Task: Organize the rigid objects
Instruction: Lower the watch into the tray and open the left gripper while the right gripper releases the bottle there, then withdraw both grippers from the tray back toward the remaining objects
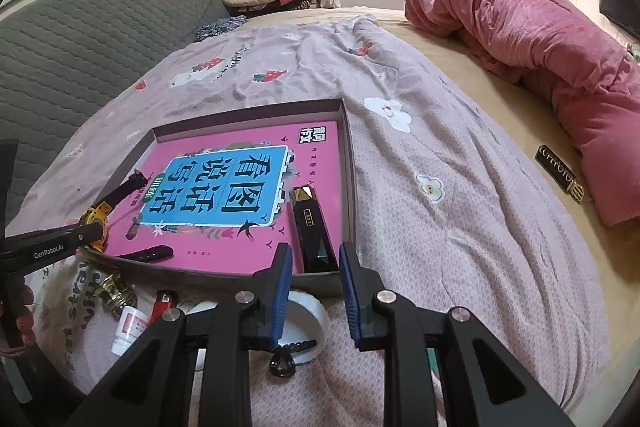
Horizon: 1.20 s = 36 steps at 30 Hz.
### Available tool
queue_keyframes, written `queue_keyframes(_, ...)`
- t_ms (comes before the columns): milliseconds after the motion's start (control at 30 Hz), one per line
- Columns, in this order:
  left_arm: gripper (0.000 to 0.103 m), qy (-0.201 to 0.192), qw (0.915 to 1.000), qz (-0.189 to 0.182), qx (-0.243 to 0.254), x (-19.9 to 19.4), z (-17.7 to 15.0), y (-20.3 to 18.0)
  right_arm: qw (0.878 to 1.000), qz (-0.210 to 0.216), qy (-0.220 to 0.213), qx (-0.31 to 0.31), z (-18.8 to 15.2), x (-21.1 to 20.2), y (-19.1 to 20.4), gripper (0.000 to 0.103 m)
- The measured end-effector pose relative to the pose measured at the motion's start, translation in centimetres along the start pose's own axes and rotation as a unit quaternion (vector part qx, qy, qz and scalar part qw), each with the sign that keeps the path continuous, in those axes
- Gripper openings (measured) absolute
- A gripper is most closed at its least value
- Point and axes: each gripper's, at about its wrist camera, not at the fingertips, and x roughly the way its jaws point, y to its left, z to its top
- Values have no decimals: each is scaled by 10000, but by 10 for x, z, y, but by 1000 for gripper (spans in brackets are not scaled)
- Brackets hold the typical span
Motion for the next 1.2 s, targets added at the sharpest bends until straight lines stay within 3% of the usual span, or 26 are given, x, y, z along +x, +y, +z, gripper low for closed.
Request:
queue_keyframes(333, 31, -114, 9999, -105, -18, -10, -6, 3, 9999, -23, -47, 138, -1, -8, -6, 24)
queue_keyframes(567, 46, -288, 9993, -227, 12, -24, -8, 2, 9999, -31, -107, 129, -3, -15, -8, 25)
queue_keyframes(1200, 49, -574, 9972, -438, 187, -58, -17, 3, 9997, 108, -131, -180, -12, -31, 7, 26)
